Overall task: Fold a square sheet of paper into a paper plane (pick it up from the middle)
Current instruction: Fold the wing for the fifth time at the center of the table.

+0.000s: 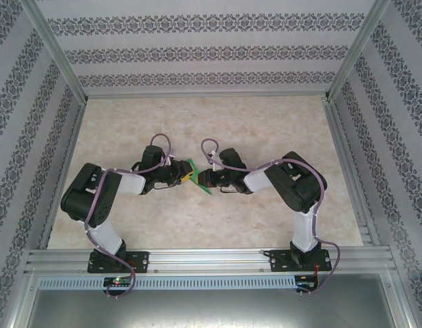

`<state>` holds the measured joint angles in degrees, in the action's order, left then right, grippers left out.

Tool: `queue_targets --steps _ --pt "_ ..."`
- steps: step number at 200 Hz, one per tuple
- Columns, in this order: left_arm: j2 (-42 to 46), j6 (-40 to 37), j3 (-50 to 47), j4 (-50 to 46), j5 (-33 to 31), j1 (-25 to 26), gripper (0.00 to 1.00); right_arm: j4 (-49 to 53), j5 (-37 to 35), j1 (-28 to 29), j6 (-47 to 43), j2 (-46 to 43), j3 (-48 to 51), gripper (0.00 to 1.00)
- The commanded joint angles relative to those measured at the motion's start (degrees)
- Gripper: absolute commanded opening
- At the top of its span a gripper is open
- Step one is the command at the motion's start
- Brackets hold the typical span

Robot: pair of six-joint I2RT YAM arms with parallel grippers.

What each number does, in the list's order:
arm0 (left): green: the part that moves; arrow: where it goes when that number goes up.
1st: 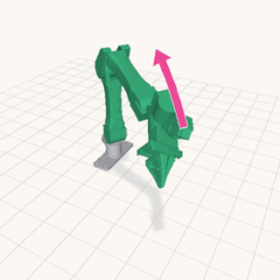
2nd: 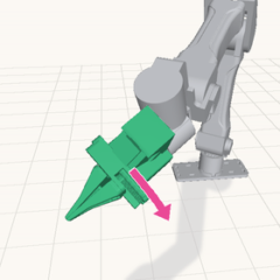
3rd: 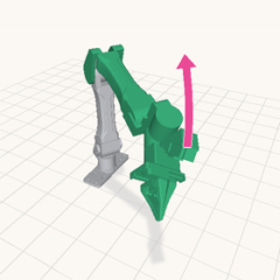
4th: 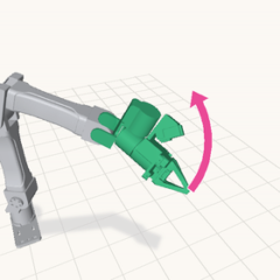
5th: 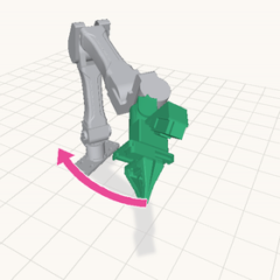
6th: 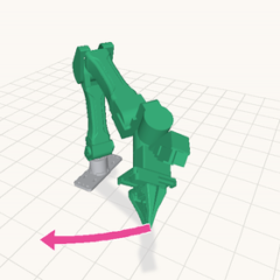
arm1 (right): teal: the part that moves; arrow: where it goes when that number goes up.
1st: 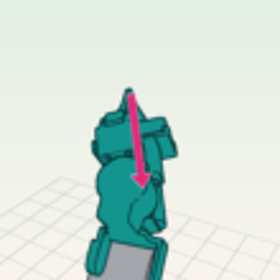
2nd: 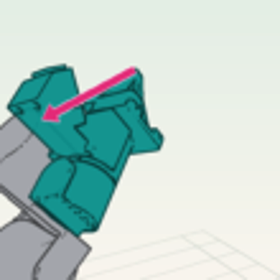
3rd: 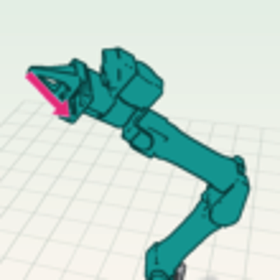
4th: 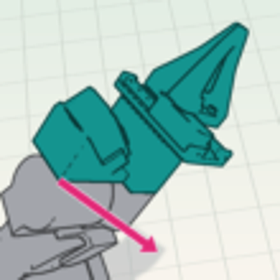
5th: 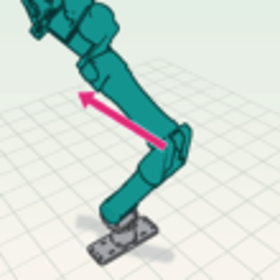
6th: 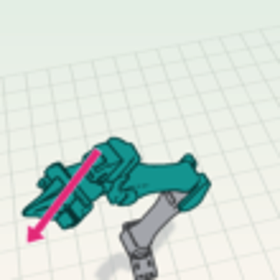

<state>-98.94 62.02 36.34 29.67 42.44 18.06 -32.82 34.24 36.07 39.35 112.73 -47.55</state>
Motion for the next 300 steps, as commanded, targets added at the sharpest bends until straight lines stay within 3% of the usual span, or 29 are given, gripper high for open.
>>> queue_targets --steps 1,79,139,207,300 --pt "-1.7 0.6 0.2 3.7 1.6 0.8 0.33 -0.1 1.9 -0.7 0.9 1.4 -1.2 0.0" --pt "-4.6 0.5 1.3 4.8 1.6 1.0 0.3 3.7 1.6 -0.7 -0.3 2.3 -2.1 0.0" --pt "-6.7 -1.1 1.9 -0.4 -0.8 1.0 0.24 5.8 1.5 -0.7 -1.2 1.7 -2.4 0.0" --pt "-6.4 -1.8 1.5 -3.7 -2.2 1.0 0.23 10.6 4.7 -2.3 -0.6 -2.7 -3.3 0.23" --pt "-6.7 -2.0 1.8 -4.4 -2.0 1.0 0.23 20.8 5.2 -1.9 -8.8 -3.9 -4.9 0.26"
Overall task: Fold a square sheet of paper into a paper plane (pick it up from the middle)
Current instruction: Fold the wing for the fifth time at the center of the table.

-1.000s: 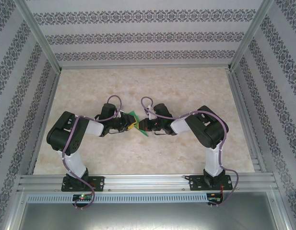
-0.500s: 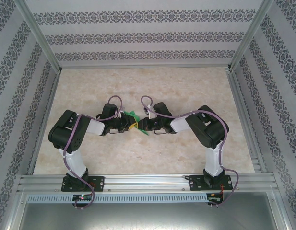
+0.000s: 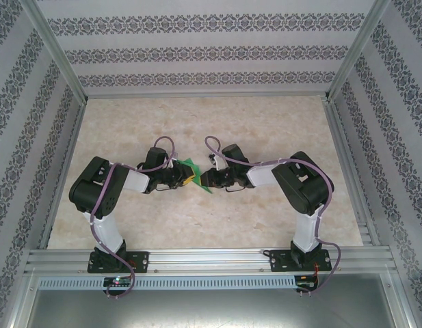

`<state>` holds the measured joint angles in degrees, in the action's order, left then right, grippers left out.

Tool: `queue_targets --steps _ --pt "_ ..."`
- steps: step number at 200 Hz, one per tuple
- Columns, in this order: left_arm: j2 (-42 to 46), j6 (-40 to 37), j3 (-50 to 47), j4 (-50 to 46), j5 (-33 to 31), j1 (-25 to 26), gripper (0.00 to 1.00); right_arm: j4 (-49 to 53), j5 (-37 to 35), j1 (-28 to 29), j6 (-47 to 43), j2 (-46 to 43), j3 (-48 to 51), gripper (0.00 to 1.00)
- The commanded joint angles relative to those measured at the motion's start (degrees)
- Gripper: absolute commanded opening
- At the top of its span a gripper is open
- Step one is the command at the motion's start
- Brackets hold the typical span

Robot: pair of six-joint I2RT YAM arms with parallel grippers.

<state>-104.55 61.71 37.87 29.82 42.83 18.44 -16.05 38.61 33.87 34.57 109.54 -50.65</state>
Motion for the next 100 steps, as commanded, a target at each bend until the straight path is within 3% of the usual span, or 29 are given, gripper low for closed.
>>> queue_targets --steps 1,100 --pt "-1.1 -1.7 0.3 -4.6 -2.4 0.6 0.23 4.2 0.7 0.4 -4.1 -0.7 -1.8 0.26" --pt "-0.6 -2.1 1.1 -4.3 -0.7 0.6 0.23 9.0 -1.0 0.4 -5.7 2.2 -2.7 0.13"
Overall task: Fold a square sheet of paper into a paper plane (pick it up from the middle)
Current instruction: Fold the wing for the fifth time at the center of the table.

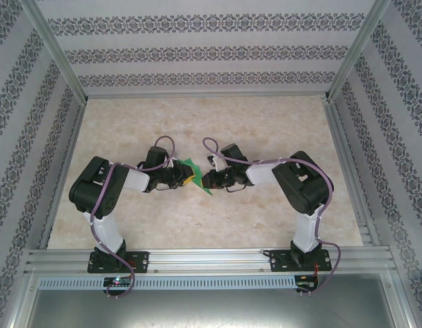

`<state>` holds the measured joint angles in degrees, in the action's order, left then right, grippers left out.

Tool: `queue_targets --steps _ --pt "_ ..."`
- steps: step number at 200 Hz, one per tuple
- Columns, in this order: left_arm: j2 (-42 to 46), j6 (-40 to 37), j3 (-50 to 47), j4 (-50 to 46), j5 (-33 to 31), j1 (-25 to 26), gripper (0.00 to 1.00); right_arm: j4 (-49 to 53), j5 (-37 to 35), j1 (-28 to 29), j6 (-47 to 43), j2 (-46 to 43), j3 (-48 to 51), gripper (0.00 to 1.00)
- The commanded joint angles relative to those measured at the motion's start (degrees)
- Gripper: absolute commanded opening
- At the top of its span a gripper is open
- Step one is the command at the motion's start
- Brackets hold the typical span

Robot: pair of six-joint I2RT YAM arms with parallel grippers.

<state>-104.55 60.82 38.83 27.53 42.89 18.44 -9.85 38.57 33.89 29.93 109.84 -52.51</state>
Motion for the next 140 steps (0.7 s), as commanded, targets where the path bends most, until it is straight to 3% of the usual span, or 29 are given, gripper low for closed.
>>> queue_targets --steps 1,46,100,140 --pt "-0.6 -1.2 0.2 -1.9 -0.7 0.6 0.23 2.8 -1.0 0.4 -1.1 2.0 -0.9 0.12" --pt "1.8 -2.8 0.7 -0.3 0.9 1.4 0.24 2.9 -0.9 0.6 -0.3 3.4 -1.4 0.1" --pt "-1.5 -2.8 2.5 -1.0 0.6 3.0 0.24 3.5 -0.4 0.5 0.2 4.0 -2.1 0.09" --pt "-1.8 -3.3 2.8 -5.6 -1.6 2.9 0.23 4.4 -0.8 0.5 0.0 3.7 -2.4 0.1"
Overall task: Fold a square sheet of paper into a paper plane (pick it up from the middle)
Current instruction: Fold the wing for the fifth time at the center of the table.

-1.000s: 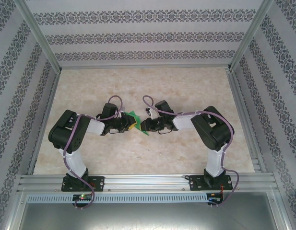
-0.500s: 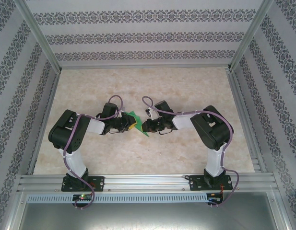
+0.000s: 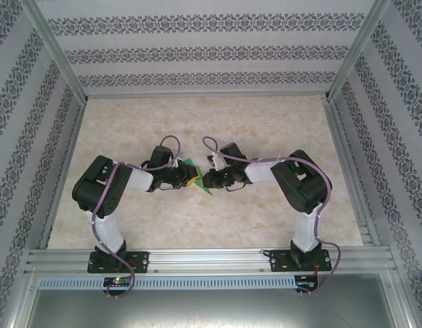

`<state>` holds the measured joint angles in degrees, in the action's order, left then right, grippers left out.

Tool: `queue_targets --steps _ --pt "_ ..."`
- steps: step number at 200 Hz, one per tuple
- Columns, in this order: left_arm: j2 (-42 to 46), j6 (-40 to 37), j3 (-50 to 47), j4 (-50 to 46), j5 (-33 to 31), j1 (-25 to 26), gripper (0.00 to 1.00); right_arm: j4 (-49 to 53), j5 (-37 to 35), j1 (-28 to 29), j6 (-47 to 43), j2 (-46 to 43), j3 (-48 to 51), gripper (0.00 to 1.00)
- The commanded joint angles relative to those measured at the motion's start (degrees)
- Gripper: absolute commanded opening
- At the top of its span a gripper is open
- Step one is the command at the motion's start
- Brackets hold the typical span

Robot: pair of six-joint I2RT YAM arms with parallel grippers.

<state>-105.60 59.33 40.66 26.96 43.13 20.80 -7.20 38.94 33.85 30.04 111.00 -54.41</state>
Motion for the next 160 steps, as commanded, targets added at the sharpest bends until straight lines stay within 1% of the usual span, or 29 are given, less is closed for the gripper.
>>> queue_targets --steps 1,31,55,81,114,144,160 --pt "-0.8 -1.8 1.0 -5.2 -1.9 0.6 0.23 1.8 -1.1 0.5 -0.1 2.6 -0.5 0.1" --pt "-1.0 -2.8 1.6 -10.1 -3.9 0.6 0.22 2.7 -1.0 0.4 -0.2 2.2 -0.8 0.13" --pt "-1.0 -3.2 1.7 -12.2 -5.4 0.6 0.2 4.0 -0.4 0.0 -0.7 0.3 -0.7 0.18" --pt "-1.1 -3.6 1.9 -13.9 -6.1 0.6 0.2 7.3 -0.1 -0.1 -2.4 -2.1 -0.7 0.19" --pt "-1.1 -3.6 1.7 -13.9 -6.4 0.6 0.2 9.9 0.2 -0.1 -3.2 -2.4 0.3 0.17" --pt "-1.4 -3.6 1.8 -14.0 -6.5 0.6 0.2 10.5 -1.3 0.0 -2.9 -1.0 0.6 0.1" --pt "-1.6 -3.5 1.8 -13.9 -6.5 0.6 0.2 11.1 -1.6 0.1 -2.4 -0.4 -0.3 0.1"
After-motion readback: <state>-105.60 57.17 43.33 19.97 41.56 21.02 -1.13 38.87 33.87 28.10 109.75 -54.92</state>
